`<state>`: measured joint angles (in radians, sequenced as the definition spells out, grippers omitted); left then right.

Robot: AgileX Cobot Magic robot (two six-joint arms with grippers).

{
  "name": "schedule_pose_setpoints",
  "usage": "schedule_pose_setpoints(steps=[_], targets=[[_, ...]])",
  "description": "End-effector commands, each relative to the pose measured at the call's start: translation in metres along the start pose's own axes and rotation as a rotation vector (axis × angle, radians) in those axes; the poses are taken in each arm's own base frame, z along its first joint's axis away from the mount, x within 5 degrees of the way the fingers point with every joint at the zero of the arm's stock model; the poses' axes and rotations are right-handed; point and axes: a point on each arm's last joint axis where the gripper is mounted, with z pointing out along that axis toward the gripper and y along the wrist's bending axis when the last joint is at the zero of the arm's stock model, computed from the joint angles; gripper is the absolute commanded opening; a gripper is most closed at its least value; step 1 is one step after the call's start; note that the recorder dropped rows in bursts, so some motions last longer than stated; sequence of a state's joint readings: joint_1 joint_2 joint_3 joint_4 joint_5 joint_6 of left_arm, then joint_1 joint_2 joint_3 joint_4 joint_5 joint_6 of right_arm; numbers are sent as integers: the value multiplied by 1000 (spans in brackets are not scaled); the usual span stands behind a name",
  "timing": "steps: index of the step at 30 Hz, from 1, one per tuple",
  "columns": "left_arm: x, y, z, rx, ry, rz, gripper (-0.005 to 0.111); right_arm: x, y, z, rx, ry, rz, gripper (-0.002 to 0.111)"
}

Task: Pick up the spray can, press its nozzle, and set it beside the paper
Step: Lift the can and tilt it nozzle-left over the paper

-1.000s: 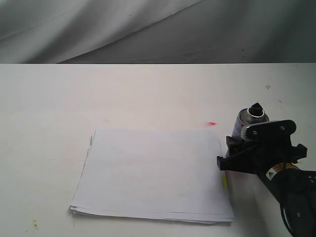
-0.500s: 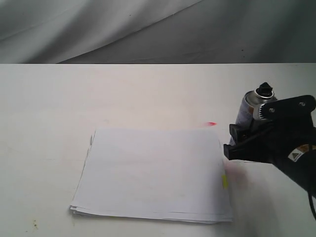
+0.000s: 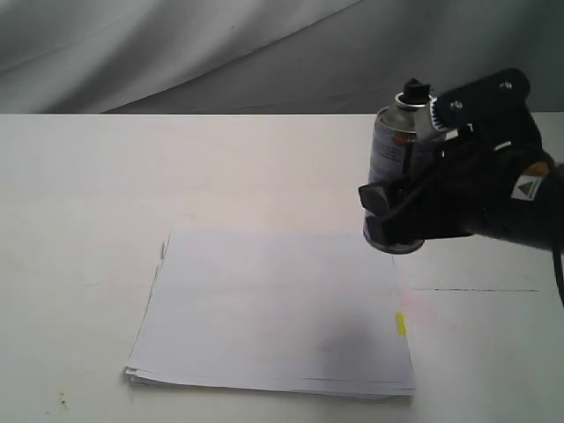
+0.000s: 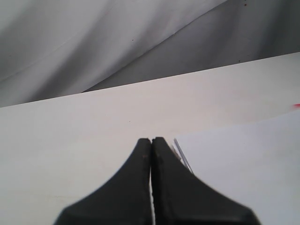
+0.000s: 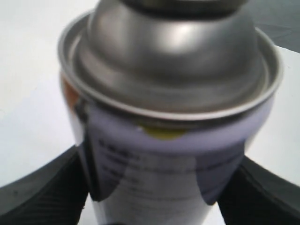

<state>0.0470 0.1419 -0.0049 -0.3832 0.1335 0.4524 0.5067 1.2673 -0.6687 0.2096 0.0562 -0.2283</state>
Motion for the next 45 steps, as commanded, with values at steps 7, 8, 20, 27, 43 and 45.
schedule_pose_setpoints(steps=[7,8,20,27,43,45], targets=[[1,-1,0,6,0,-3,0,-38,-10,-20,360,51,-205,0],[1,-1,0,6,0,-3,0,-40,-6,-21,371,35,-235,0],[1,-1,0,6,0,-3,0,-33,50,1,689,3,-666,0],[1,-1,0,6,0,-3,0,-4,95,40,757,-2,-942,0],[1,-1,0,6,0,-3,0,67,119,96,696,82,-900,0],[1,-1,0,6,0,-3,0,66,120,97,692,59,-873,0]])
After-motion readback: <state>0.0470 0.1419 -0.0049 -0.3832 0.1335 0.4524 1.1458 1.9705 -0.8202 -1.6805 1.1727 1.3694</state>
